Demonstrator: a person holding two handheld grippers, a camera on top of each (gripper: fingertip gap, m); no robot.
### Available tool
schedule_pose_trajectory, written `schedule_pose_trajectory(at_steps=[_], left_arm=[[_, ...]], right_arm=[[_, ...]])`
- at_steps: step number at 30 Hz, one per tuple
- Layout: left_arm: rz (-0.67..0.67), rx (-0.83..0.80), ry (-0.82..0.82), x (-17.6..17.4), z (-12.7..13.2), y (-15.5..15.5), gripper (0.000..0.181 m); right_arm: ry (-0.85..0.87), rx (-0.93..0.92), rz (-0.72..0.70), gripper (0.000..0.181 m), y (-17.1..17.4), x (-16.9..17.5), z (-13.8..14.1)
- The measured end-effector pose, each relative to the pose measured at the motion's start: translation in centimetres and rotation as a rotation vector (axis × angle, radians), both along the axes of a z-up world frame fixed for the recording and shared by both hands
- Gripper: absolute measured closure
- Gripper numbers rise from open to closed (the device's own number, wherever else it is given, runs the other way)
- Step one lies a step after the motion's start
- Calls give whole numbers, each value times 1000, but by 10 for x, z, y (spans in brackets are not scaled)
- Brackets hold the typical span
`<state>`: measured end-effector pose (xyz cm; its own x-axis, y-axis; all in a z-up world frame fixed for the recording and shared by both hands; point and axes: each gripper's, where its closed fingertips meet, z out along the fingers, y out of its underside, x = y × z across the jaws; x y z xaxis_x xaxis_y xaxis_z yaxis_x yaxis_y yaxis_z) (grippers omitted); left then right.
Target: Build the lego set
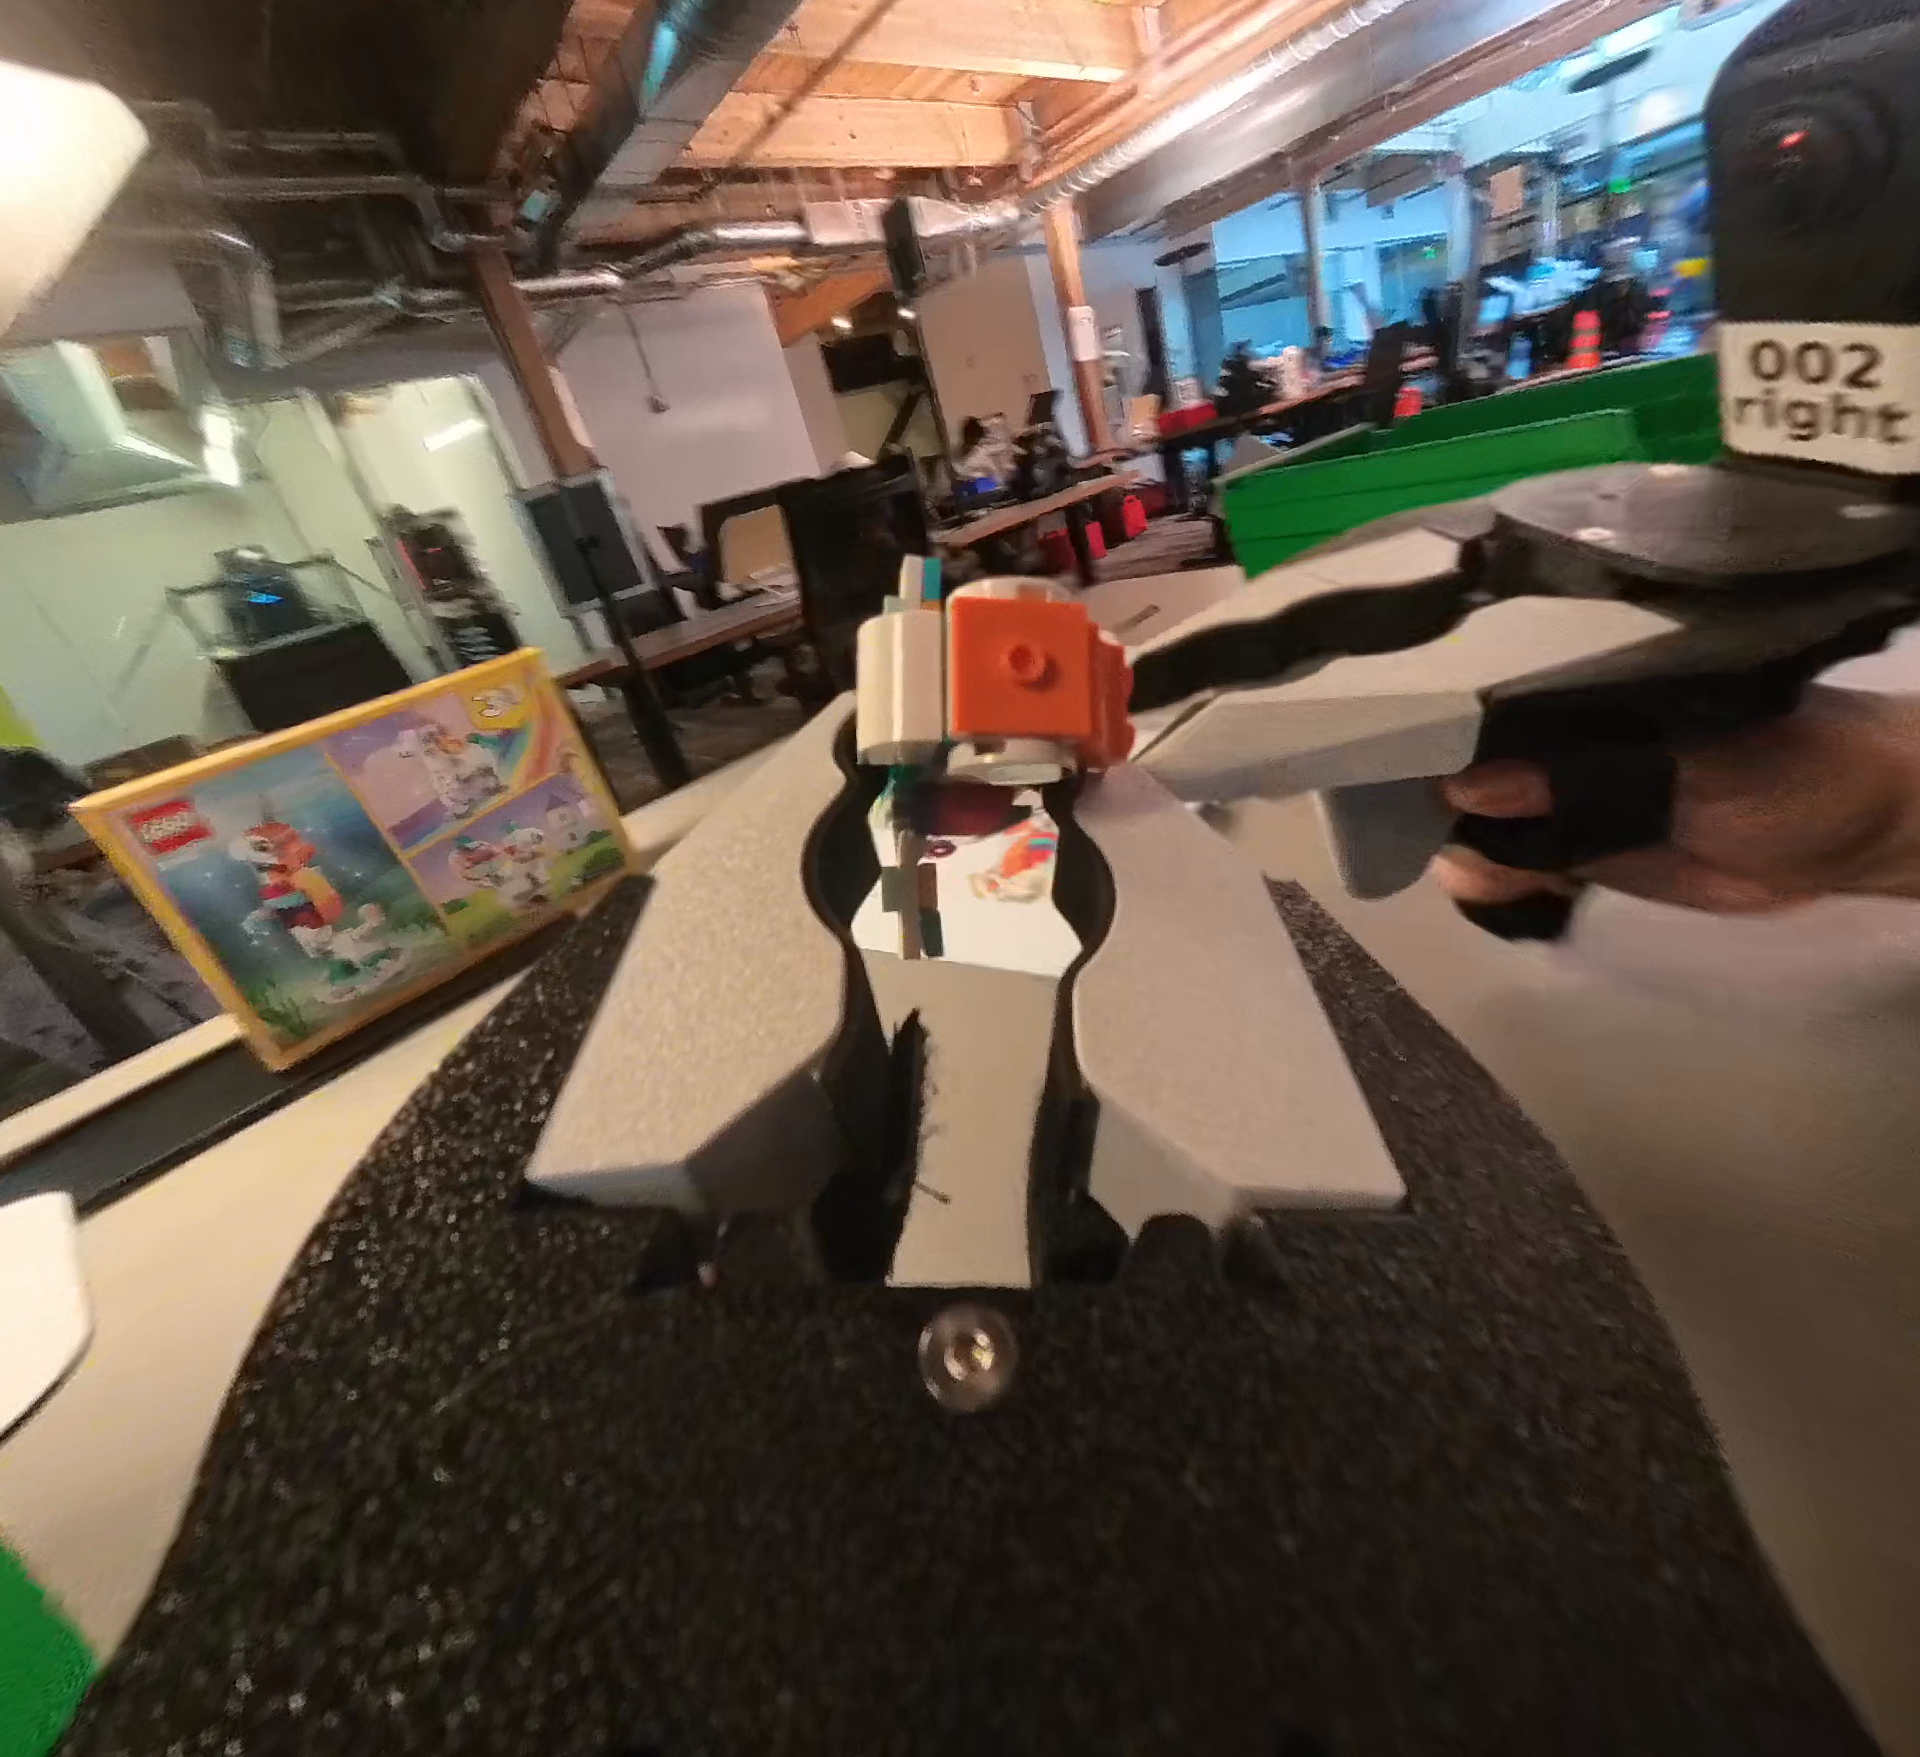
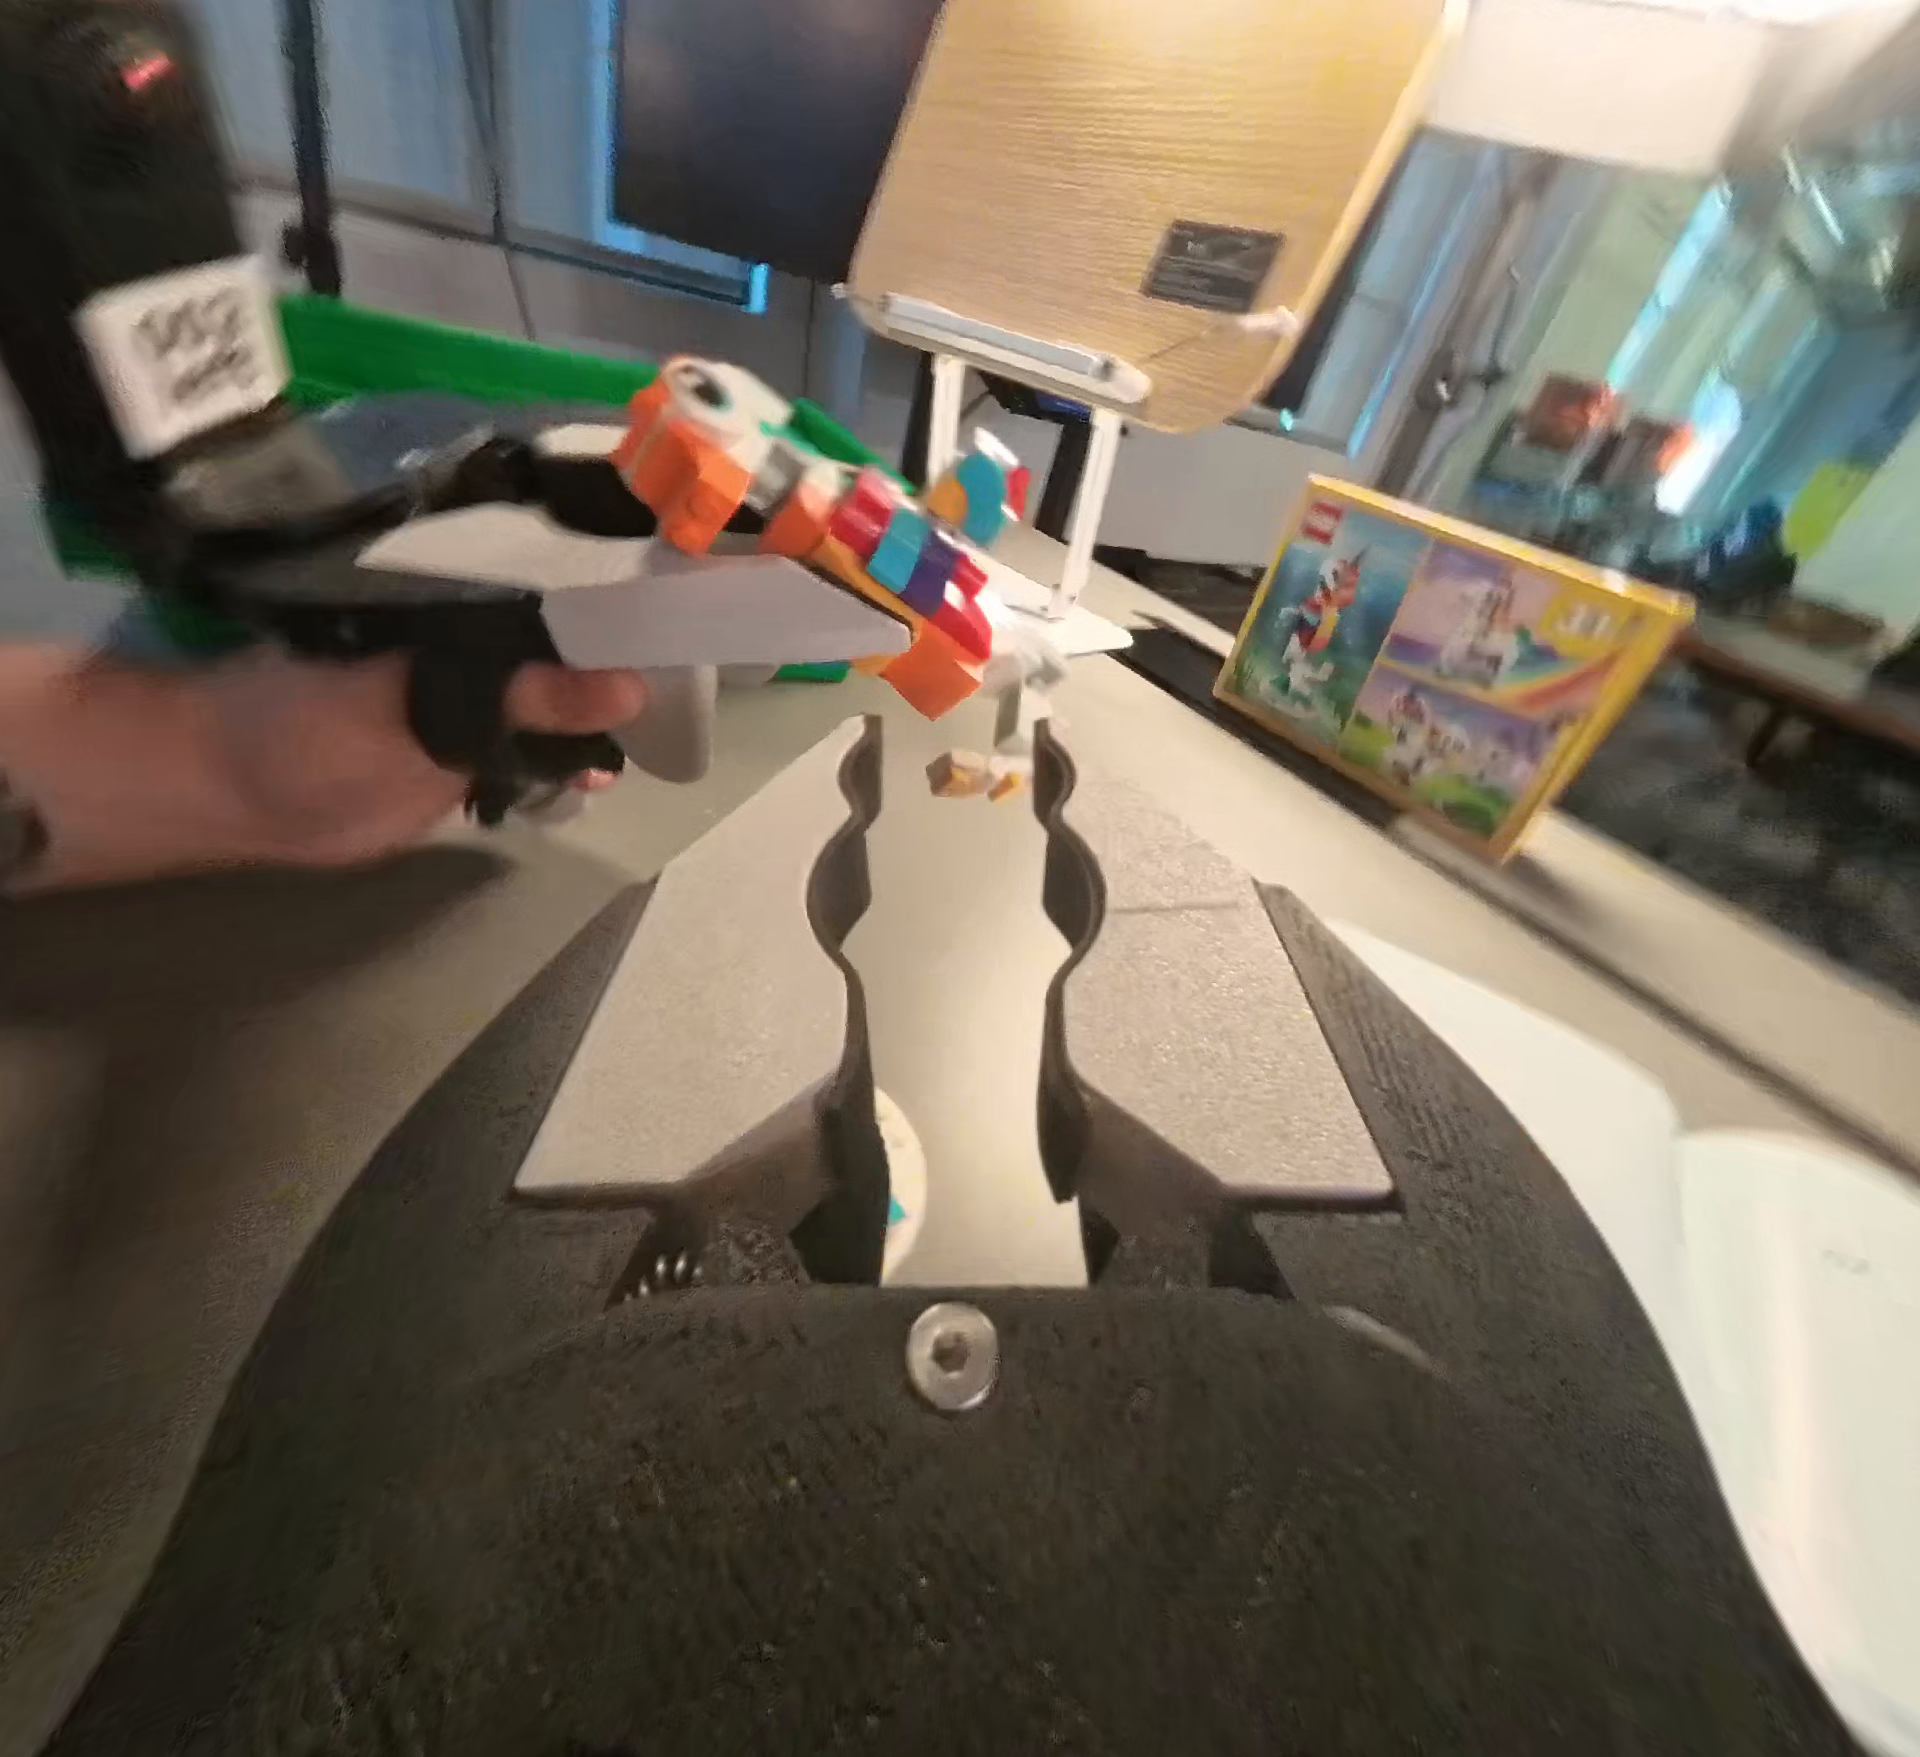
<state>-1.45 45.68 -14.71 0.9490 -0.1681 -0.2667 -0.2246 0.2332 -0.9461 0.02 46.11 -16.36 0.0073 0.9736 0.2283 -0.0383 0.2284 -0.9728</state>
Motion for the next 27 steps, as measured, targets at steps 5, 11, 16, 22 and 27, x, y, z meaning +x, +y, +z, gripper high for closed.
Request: schedule_pose_trajectory(at_steps=[5, 11, 16, 22, 27], left_arm=[[-289, -209, -66, 19, -12, -6, 154], [-516, -479, -159, 33, -34, -18, 154], [-608, -623, -176, 46, -55, -24, 154], [-636, -662, -190, 50, -59, -26, 154], [-601, -661, -142, 48, -64, -23, 154]], right_arm=[[-83, 402, 229, 147, -23, 25, -16], [-166, 510, 392, 149, -46, 40, -27], [-385, 406, 560, 159, -63, 52, -57], [-423, 425, 567, 173, -67, 50, -65], [-486, 350, 572, 176, -64, 49, -71]])
